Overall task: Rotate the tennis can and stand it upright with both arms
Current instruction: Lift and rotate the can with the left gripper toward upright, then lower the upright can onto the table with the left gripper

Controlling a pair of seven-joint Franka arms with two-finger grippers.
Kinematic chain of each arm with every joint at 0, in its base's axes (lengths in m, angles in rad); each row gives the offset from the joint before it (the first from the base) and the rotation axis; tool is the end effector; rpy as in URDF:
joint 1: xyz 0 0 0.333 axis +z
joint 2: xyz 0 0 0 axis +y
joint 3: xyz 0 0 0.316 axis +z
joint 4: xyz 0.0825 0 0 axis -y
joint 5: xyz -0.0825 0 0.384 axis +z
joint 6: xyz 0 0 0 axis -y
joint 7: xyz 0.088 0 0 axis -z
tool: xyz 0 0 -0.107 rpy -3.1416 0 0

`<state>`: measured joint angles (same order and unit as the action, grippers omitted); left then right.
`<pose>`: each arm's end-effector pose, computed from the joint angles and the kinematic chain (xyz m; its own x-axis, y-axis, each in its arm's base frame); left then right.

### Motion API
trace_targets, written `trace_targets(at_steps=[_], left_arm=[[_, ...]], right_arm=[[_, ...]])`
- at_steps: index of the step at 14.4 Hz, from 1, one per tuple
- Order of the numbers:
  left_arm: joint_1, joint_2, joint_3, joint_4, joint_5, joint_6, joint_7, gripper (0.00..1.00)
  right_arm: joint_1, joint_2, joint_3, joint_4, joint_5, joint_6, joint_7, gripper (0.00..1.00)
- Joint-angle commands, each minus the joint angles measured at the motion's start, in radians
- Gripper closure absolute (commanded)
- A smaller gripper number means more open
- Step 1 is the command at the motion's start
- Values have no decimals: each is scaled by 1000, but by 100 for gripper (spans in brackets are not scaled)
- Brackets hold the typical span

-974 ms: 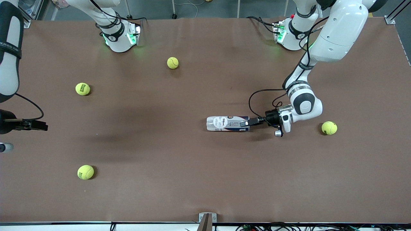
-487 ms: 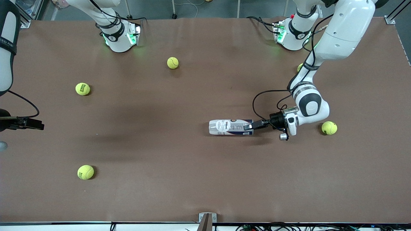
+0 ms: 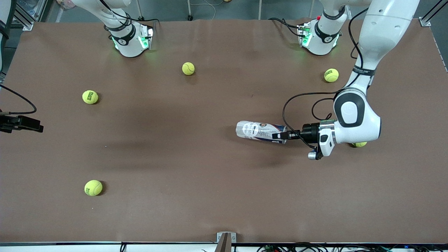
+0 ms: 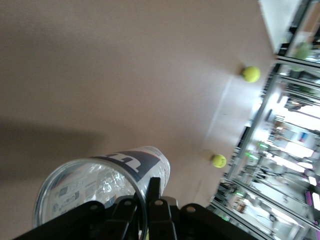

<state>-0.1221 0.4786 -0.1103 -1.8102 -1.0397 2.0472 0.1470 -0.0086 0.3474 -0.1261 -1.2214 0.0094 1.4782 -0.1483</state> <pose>0.6137 -0.1882 0.2845 0.9411 0.0978 -0.3236 0.3143 -0.6058 0.7309 0.6426 -0.0708 0.5722 0.9956 0.0186 -0.0919 0.0205 -0.9996 0.0201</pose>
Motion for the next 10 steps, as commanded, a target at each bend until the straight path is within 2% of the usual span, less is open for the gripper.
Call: trace_targets(at_steps=[1,3,5,10], left_arm=[[-27,-3,-34,118,217,-10,-263,100],[-95,3,-40,211,433,-10,-508,100],[-166,14,-39,288,583,-10,-701,100],[-376,43,-31,383,958,-10,-1110,100]], right_arm=[[-2,-97,0,-130,36,33,-11,0],[1,-171,-1,-241,37,89,-11,0],[4,-257,-1,-358,30,148,-13,0],[6,-333,0,-380,18,71,-8,0]])
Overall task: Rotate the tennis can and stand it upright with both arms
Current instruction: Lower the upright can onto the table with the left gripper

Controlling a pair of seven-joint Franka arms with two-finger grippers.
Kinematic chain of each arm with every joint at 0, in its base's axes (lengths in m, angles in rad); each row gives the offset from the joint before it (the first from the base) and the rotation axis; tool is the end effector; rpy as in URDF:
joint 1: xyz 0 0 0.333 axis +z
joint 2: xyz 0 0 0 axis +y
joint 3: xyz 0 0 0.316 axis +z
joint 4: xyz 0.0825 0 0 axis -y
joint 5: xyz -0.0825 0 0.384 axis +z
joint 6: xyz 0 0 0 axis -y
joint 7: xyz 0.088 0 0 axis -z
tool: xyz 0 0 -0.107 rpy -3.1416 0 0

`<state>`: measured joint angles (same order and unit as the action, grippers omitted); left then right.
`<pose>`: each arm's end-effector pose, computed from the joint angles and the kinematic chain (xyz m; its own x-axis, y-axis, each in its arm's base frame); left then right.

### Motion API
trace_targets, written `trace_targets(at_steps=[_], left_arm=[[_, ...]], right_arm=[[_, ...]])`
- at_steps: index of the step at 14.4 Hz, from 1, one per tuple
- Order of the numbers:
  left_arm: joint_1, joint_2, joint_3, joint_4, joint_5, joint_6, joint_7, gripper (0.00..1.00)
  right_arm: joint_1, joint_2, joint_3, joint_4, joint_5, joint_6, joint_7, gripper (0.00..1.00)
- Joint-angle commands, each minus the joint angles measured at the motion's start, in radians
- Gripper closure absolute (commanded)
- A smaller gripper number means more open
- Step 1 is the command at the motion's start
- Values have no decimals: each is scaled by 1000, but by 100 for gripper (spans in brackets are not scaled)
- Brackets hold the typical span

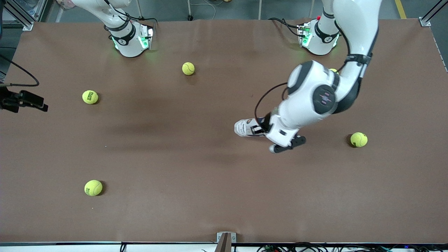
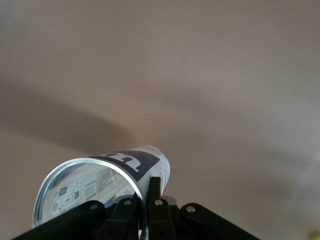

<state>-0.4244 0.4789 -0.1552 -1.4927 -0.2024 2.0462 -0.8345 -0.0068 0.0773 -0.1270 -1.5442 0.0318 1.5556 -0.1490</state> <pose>0.5894 -0.3784 0.4065 0.9312 0.3342 -0.1457 0.3598 -0.9071 0.2186 0.5706 -0.0706 0.5924 0.9980 0.0156 -0.0612 0.0137 -0.9994 -0.0314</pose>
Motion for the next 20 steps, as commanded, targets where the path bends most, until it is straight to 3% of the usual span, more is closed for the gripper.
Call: trace_targets(at_steps=[1,8,14,20], left_arm=[[-111,55,14,77,177,-9,-185,100],[-299,153,20,166,373,-135,-345,100],[-333,170,20,164,380,-141,-353,98],[-332,162,19,166,376,-144,-362,58]], right_arm=[[4,-73,1,-56,-10,-20,-6,0],[4,-162,3,-56,-18,-84,-8,0],[27,-160,12,-68,-59,-65,-6,0],[21,-159,15,-67,-66,-45,-14,0]])
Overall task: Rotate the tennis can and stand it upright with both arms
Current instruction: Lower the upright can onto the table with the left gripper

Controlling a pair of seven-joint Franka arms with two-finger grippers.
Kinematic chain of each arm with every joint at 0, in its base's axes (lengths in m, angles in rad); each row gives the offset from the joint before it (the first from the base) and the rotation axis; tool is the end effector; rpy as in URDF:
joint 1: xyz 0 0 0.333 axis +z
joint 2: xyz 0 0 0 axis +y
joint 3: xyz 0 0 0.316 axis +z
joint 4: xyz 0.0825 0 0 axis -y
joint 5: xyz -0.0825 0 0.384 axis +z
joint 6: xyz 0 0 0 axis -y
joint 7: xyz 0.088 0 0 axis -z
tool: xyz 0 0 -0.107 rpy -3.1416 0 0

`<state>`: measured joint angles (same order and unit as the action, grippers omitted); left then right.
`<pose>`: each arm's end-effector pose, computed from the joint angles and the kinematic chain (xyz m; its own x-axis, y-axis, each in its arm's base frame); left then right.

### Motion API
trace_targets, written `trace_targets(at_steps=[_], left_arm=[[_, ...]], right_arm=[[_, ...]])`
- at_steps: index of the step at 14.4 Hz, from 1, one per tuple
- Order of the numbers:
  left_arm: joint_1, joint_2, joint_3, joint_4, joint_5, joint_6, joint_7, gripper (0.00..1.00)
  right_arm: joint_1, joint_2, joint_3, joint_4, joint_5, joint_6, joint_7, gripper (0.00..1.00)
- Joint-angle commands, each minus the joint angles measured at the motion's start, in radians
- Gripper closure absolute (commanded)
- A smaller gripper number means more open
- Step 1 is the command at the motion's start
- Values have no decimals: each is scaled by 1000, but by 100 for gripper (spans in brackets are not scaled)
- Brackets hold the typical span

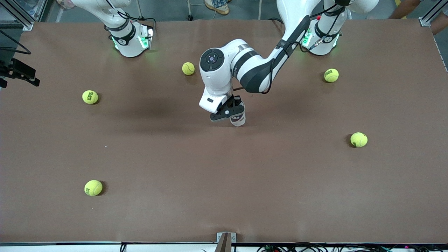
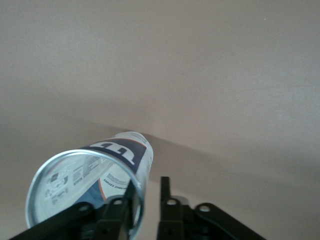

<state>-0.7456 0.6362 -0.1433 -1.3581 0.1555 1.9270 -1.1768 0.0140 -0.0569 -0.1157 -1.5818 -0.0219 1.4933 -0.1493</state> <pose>0.4775 -0.5376 0.3462 0.9677 0.2504 0.0292 0.2519 -0.9645 -0.0786 0.5257 -0.0581 0.6433 0.9984 0.0463 -0.0339 0.0467 -0.9989 0.0104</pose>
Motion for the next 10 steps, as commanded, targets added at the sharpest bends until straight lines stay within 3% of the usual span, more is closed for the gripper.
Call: trace_targets(at_steps=[1,4,5,6,10], left_arm=[[-8,0,7,33,15,-25,-24,52],[9,-38,2,33,10,-26,-23,29],[18,-56,2,33,10,-26,-21,18],[25,-79,2,33,9,-28,-21,0],[81,-176,4,33,2,-28,-15,0]], right_arm=[[-2,-24,7,-29,-12,18,-13,0],[-2,-24,8,-29,-12,24,-12,0],[0,-24,8,-29,-12,25,-12,0],[0,-24,8,-29,-12,25,-12,0],[-2,-24,8,-24,3,18,3,0]])
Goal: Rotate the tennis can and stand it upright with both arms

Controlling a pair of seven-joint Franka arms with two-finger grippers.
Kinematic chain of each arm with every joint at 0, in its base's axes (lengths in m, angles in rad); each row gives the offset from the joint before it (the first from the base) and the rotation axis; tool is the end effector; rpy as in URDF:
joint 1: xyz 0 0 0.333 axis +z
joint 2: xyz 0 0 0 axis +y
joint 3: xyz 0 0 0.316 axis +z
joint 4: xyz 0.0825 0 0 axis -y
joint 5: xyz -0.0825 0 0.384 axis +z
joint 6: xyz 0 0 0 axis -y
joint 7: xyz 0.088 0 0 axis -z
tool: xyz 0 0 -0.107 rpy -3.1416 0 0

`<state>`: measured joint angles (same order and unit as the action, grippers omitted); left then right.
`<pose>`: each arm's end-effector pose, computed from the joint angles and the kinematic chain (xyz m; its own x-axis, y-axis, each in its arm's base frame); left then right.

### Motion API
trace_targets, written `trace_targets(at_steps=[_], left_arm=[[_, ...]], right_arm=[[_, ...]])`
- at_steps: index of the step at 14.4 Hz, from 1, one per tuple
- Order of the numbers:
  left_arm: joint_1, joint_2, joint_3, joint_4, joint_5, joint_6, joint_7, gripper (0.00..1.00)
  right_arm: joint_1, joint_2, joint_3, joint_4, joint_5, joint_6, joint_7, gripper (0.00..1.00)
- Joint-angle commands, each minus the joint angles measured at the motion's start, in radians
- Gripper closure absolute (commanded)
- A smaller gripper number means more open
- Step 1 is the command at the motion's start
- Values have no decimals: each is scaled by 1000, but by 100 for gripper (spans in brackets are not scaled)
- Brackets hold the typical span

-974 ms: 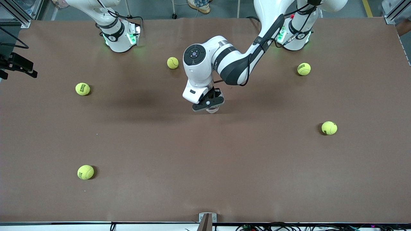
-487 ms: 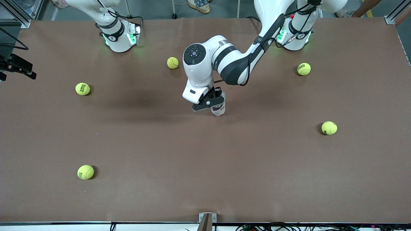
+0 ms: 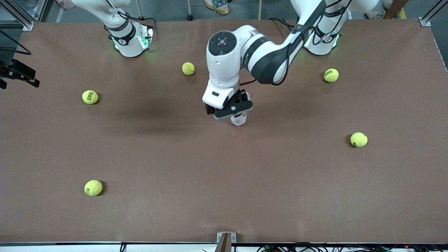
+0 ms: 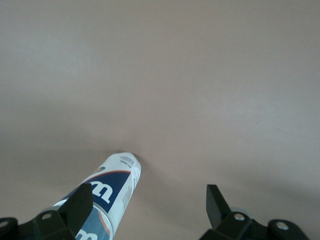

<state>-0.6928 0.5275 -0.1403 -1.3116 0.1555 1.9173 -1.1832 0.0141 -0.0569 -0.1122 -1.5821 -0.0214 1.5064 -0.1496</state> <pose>0.5068 -0.5094 0.4453 0.9416 0.3200 0.1047 0.3168 -0.9474 0.0458 0.5273 -0.0562 0.6443 0.9985 0.0504 -0.0212 0.0507 -0.9986 0.0120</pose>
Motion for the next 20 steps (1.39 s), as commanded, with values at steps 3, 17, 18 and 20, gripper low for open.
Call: trace_targets(at_steps=[3,17,18,20], left_arm=[[96,-133,2,-15,16,-18,22,0],[597,-374,-10,-144,-52,-192,707,0],[634,-397,-9,-164,-88,-192,771,0],[702,-449,-10,-214,-109,-192,905,0]], right_arm=[[-3,-26,5,-21,44,-20,99,0],[1,-26,20,-19,28,-32,56,0],[1,-26,20,-19,26,-31,56,0],[3,-26,20,-19,24,-32,58,0]])
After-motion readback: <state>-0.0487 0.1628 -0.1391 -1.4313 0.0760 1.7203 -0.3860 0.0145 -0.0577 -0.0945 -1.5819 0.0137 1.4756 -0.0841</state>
